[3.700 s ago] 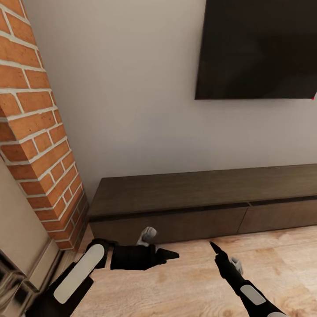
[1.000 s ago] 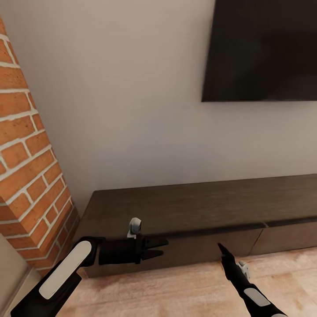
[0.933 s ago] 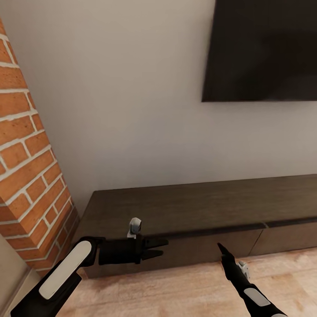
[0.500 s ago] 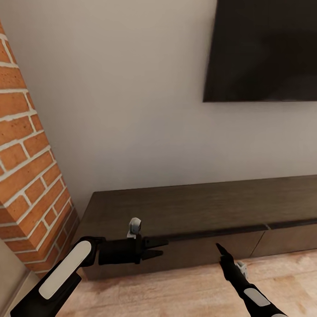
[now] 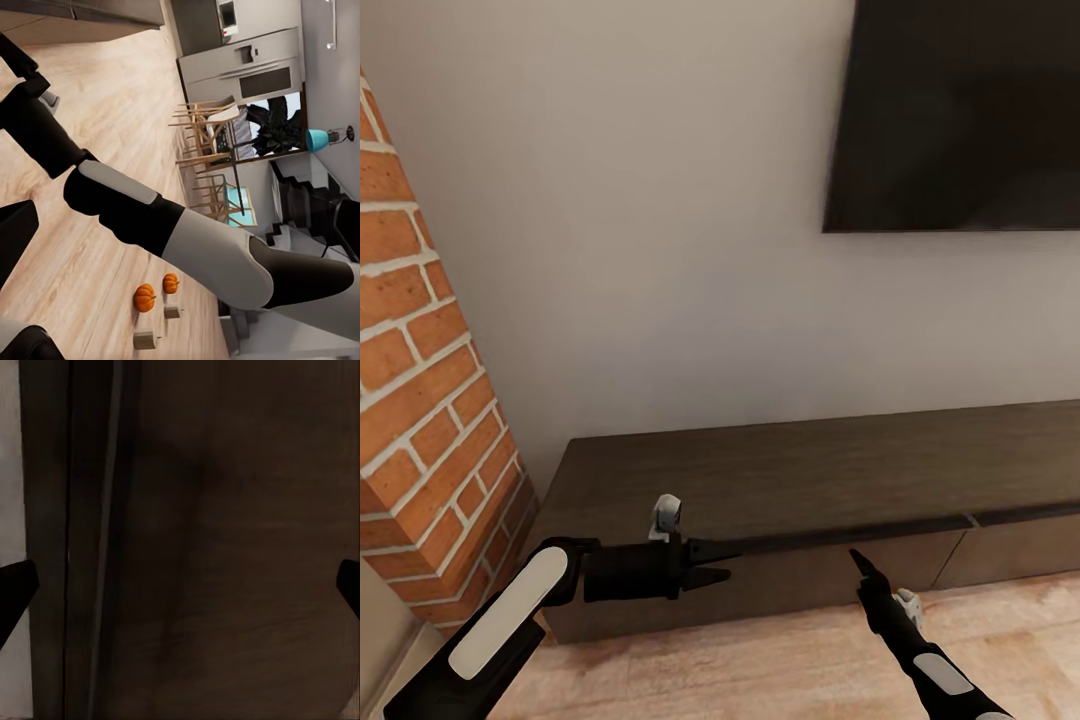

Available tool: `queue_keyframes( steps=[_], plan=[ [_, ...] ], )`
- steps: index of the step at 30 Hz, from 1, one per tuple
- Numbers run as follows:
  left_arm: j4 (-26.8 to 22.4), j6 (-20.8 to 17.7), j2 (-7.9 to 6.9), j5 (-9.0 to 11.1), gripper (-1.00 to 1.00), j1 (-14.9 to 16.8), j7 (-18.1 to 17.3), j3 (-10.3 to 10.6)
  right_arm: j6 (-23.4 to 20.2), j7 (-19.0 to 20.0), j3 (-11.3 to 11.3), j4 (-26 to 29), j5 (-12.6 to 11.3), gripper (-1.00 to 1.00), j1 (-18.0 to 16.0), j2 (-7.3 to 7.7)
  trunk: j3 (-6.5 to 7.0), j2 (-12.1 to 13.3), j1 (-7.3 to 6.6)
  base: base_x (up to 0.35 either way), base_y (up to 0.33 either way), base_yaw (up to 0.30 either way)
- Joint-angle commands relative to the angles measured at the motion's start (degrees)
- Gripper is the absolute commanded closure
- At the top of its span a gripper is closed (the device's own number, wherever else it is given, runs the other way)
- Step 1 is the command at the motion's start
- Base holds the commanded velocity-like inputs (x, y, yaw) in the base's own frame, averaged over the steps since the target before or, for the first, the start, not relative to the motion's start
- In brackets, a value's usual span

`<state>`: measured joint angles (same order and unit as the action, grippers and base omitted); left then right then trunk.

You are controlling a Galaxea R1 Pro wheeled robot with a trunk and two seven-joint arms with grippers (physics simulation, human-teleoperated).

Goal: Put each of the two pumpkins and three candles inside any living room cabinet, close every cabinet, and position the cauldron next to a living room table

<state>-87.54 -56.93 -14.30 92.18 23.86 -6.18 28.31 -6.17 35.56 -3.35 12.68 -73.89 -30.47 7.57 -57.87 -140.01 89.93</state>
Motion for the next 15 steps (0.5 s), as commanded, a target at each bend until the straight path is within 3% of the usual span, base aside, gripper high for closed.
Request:
queue_keyframes(
  steps=[1, 5, 15],
  plan=[
    [0.01, -0.02, -0.03, -0.51, -1.00, 0.05, -0.59, 0.07, -0.60, 1.22, -0.34, -0.08, -0.29, -1.00, -0.03, -0.01, -0.05, -0.02, -0.01, 0.009, 0.000, 0.000],
    [0.01, -0.02, -0.03, -0.51, -1.00, 0.05, -0.59, 0.08, -0.65, 3.69, -0.34, -0.32, -0.24, -1.00, -0.03, 0.02, -0.05, -0.02, -0.01, 0.003, 0.000, 0.000],
    [0.01, -0.02, -0.03, -0.52, -1.00, 0.05, -0.59, 0.04, -0.61, 4.07, -0.34, -0.44, -0.19, -1.00, -0.03, -0.01, -0.05, -0.02, -0.01, 0.066, 0.000, 0.000]
  ],
)
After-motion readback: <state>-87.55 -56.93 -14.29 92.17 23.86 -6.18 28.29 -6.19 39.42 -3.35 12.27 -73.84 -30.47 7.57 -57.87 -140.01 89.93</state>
